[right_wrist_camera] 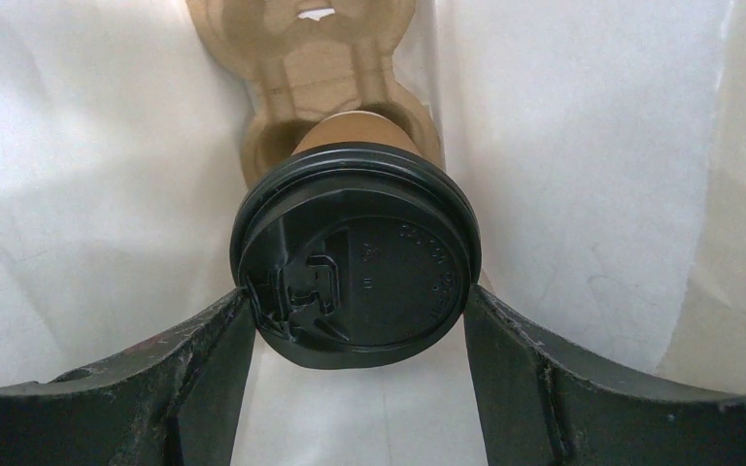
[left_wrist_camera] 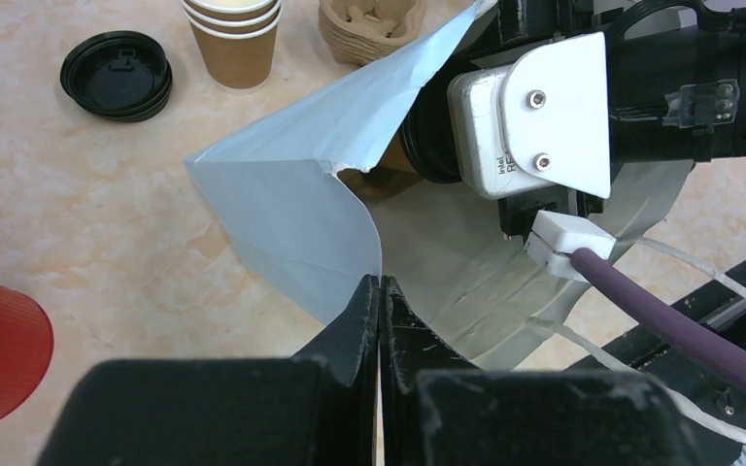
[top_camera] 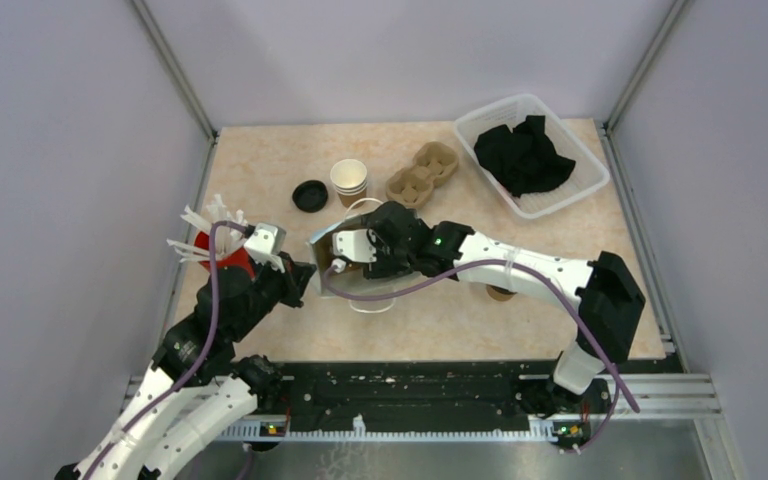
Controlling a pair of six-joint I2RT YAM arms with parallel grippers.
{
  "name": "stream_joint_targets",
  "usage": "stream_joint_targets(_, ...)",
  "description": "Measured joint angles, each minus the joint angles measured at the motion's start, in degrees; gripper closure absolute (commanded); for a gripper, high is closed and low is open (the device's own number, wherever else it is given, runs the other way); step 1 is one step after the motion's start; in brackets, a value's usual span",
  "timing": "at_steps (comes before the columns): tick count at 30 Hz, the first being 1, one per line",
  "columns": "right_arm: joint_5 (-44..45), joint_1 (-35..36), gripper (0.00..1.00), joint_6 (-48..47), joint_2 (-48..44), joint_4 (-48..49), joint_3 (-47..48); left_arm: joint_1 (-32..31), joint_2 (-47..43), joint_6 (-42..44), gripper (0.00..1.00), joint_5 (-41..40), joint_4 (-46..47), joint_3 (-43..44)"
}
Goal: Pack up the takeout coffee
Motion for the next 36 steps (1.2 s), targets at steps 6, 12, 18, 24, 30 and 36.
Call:
stream_joint_targets(6,0.83,0.00,0.58,0.00,0.00,1.05,-0.42,0.00,0.02,-0.02,1.00,0.07,0.00,0.00)
stream_joint_targets(12,0.83,0.00,0.58,-0.02,0.48,3.13,-1.31,0.00,0.00,0.02,1.00,0.37,0.00,0.00)
stream_joint_targets(18,0.96,-0.13,0.58,-0.04,1.77,5.70,-1.60,0.00,0.00,0.15,1.00,0.44,-0.02,0.00)
stream_joint_targets(24,0.87,-0.44,0.58,-0.35,3.34,7.78,-1.66,0.00,0.02,0.22,1.00,0.46,-0.07,0.00)
stream_joint_targets(30,2.21,-0.46,0.58,-0.68,5.64,9.29,-1.36,0.00,0.02,0.20,1.00,0.42,-0.13,0.00)
stream_joint_targets(36,2.84,-0.44,0.58,-0.63,6.29,9.38,-1.09,0.00,0.02,0.20,1.00,0.42,-0.09,0.00)
